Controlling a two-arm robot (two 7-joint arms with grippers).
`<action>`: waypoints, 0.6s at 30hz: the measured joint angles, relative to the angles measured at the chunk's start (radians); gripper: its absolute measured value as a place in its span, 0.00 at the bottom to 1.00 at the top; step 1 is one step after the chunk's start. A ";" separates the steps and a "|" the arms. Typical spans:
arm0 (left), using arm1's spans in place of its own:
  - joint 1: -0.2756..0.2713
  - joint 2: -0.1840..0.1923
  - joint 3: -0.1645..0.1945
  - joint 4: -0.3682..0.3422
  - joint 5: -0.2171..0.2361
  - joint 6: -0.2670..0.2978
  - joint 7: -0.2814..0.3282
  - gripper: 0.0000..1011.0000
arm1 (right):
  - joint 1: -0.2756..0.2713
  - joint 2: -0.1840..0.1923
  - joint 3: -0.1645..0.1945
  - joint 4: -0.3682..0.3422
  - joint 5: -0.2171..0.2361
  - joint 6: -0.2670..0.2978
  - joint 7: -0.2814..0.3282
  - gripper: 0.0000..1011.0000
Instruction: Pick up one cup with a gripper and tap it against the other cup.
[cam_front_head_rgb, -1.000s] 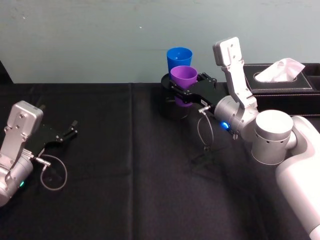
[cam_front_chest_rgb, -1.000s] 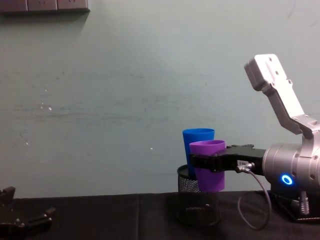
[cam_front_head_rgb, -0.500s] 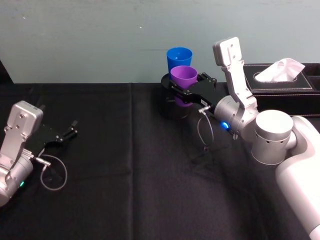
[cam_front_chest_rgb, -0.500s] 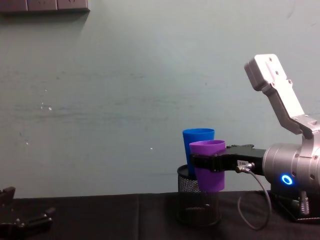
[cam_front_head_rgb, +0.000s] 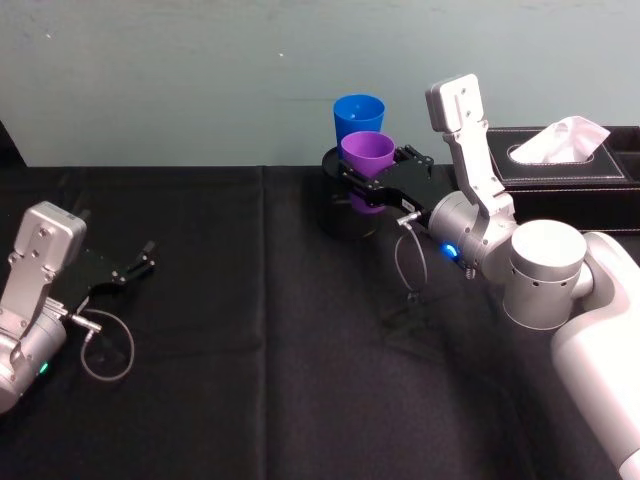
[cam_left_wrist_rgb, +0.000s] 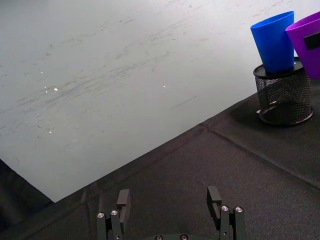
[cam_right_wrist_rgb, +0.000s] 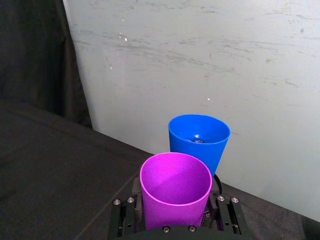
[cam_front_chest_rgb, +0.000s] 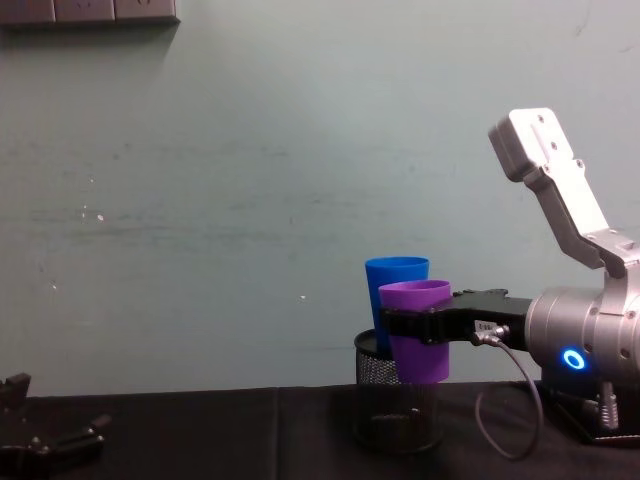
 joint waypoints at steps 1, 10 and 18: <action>0.000 0.000 0.000 0.000 0.000 0.000 0.000 0.99 | 0.000 0.000 0.000 0.000 0.000 0.000 0.000 0.73; 0.000 0.000 0.000 0.000 0.000 0.000 0.000 0.99 | 0.000 0.000 0.000 0.000 0.000 0.000 0.000 0.73; 0.000 0.000 0.000 0.000 0.000 0.000 0.000 0.99 | 0.000 0.000 0.000 0.000 0.000 0.000 0.000 0.73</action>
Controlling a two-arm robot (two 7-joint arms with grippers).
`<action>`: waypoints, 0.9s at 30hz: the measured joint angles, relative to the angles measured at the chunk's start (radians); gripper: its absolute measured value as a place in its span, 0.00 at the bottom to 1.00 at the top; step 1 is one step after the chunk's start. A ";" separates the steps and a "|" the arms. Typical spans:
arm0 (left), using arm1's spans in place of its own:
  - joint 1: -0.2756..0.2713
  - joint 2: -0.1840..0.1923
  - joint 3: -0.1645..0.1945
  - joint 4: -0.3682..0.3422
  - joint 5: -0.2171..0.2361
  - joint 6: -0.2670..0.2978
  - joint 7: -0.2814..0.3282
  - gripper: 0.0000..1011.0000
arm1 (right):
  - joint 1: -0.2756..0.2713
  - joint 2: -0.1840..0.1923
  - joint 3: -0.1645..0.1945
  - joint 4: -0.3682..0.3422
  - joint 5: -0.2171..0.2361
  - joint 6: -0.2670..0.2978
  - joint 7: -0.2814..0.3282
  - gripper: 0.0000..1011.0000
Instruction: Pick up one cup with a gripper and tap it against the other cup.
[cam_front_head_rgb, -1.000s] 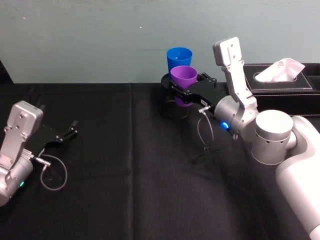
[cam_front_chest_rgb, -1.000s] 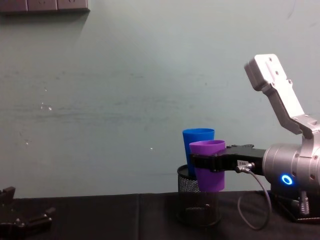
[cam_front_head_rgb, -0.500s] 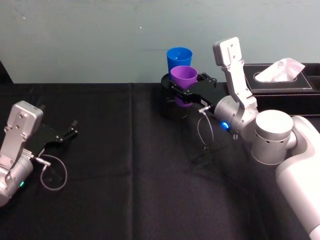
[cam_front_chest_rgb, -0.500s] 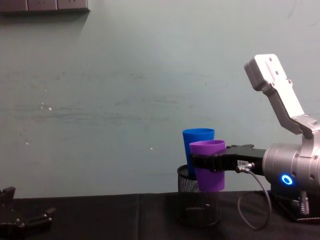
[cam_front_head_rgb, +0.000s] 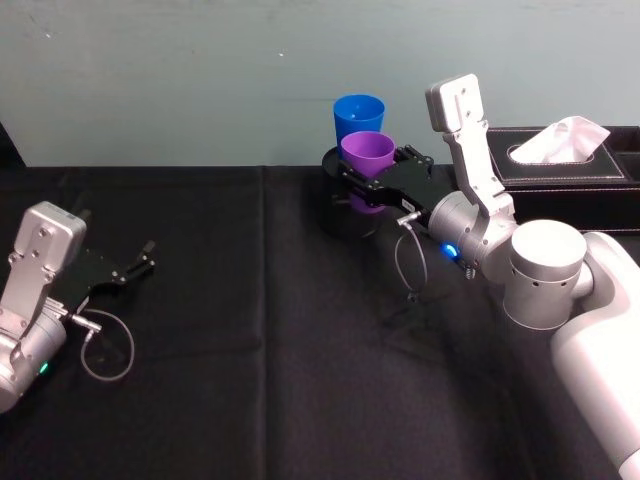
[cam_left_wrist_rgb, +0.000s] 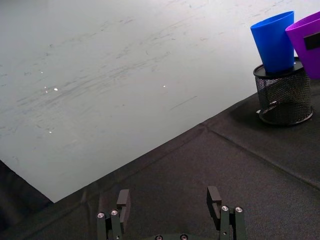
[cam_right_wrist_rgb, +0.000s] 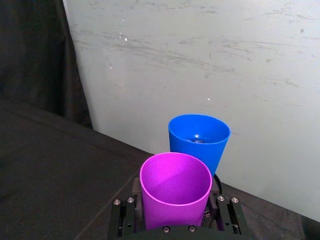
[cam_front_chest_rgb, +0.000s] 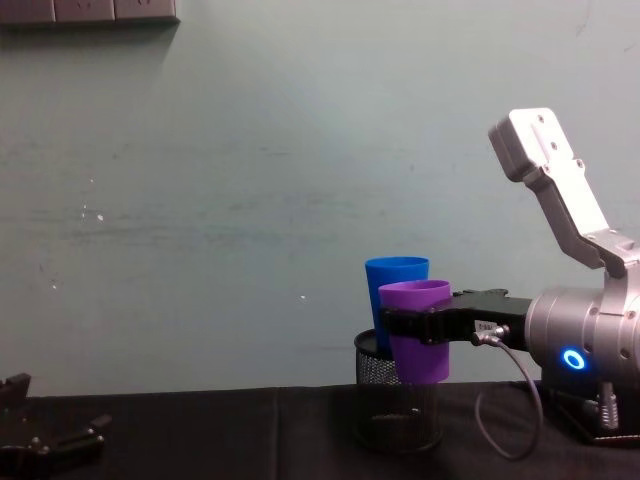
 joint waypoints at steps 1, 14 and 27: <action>0.000 0.000 0.000 0.000 0.000 0.000 0.000 0.99 | 0.000 0.000 0.000 0.000 0.000 0.000 0.000 0.73; 0.000 0.000 0.000 0.000 0.000 0.000 0.000 0.99 | 0.000 0.000 0.000 0.000 0.000 0.000 0.000 0.73; 0.000 0.000 0.000 0.000 0.000 0.000 0.000 0.99 | 0.000 0.000 0.000 0.000 0.000 0.000 0.000 0.73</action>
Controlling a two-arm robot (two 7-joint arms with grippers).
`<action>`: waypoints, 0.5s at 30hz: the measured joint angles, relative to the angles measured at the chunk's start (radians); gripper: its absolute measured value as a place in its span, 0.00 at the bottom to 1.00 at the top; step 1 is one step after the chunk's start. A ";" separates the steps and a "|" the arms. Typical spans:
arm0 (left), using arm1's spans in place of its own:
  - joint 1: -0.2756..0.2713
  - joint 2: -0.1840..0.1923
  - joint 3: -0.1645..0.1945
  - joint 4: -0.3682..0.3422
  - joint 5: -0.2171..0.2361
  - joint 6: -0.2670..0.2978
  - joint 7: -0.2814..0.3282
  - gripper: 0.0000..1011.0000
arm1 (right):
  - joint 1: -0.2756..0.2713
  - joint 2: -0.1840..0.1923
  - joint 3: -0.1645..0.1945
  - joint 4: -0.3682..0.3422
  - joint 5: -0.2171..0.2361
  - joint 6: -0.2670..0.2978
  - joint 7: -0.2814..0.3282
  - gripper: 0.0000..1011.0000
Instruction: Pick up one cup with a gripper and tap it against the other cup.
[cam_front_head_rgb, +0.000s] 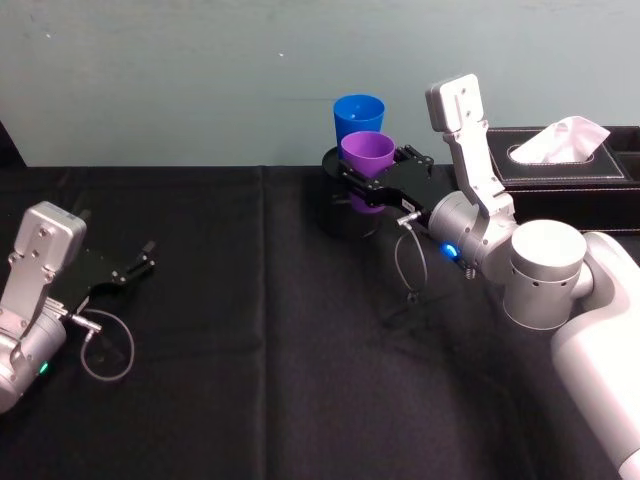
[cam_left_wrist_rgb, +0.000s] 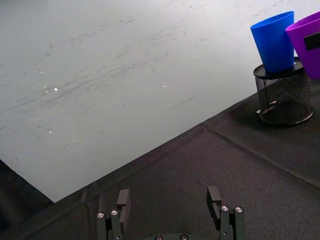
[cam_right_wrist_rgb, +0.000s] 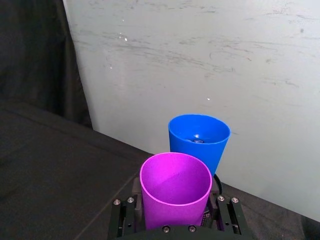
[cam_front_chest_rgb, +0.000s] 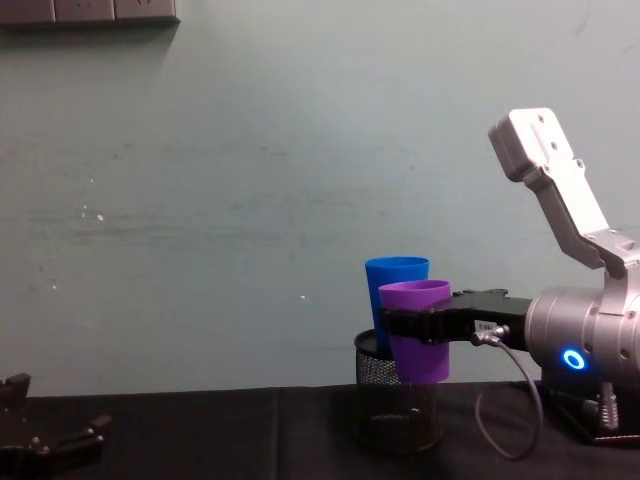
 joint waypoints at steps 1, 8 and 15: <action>0.000 0.000 0.000 0.000 0.000 0.000 0.000 0.99 | 0.000 0.000 0.000 0.000 0.000 0.000 0.000 0.73; 0.000 0.000 0.000 0.000 0.000 0.000 0.000 0.99 | 0.000 0.000 0.000 0.000 0.000 0.000 0.000 0.73; 0.000 0.000 0.000 0.000 0.000 0.000 0.000 0.99 | 0.000 0.000 0.000 0.000 0.000 0.000 0.000 0.73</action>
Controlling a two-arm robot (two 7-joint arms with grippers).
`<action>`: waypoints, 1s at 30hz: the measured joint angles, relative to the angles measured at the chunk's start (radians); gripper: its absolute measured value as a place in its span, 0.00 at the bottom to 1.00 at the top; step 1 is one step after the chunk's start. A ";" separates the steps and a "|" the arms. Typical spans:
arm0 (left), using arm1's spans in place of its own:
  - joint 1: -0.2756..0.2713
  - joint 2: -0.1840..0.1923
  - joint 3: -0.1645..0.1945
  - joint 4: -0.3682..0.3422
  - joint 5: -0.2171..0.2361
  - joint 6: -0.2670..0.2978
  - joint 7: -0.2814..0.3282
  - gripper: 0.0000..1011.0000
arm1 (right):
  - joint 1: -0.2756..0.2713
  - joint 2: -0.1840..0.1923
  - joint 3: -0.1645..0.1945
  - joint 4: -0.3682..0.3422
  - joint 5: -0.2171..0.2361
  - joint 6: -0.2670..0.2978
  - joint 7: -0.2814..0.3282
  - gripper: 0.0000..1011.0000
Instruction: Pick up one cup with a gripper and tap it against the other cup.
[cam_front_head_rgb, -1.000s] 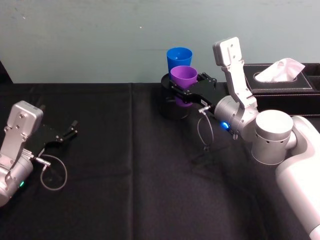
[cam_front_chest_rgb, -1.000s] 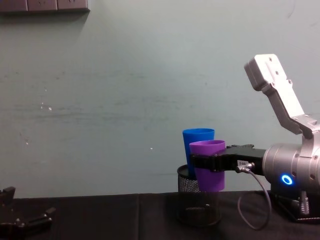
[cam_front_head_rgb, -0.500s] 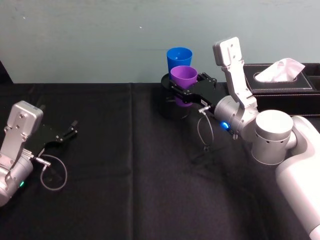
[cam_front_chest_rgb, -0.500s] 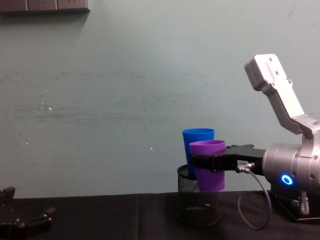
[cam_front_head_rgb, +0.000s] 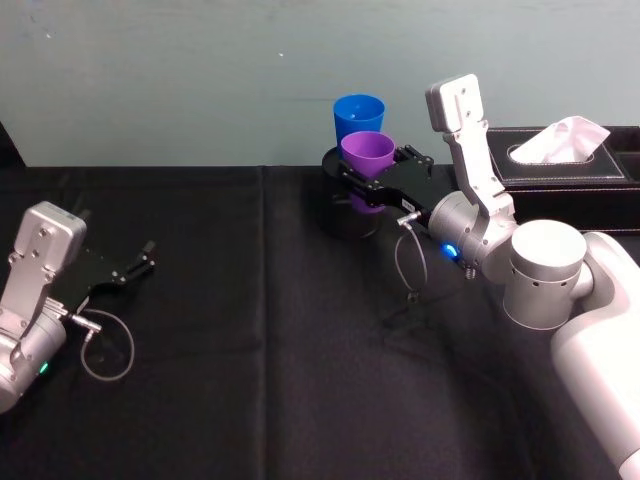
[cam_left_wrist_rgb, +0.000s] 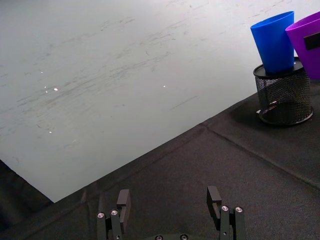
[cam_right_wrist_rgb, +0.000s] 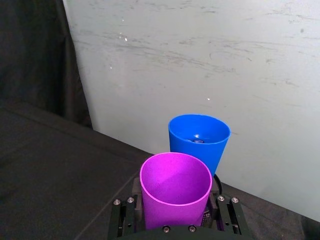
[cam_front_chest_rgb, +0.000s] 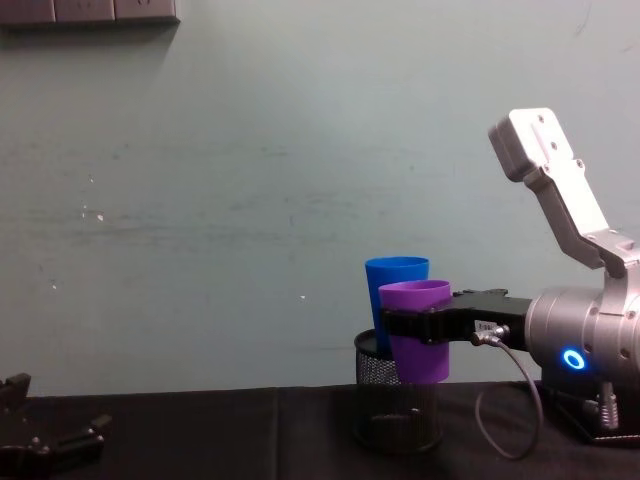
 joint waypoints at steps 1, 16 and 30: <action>0.000 0.000 0.000 0.000 0.000 0.000 0.000 0.99 | 0.000 0.000 0.000 0.000 0.000 0.000 0.000 0.73; 0.000 0.000 0.000 0.000 0.000 0.000 0.000 0.99 | 0.000 0.000 0.000 0.000 0.000 0.000 0.000 0.73; 0.000 0.000 0.000 0.000 0.000 0.000 0.000 0.99 | 0.000 0.000 0.000 0.000 0.000 0.000 0.000 0.73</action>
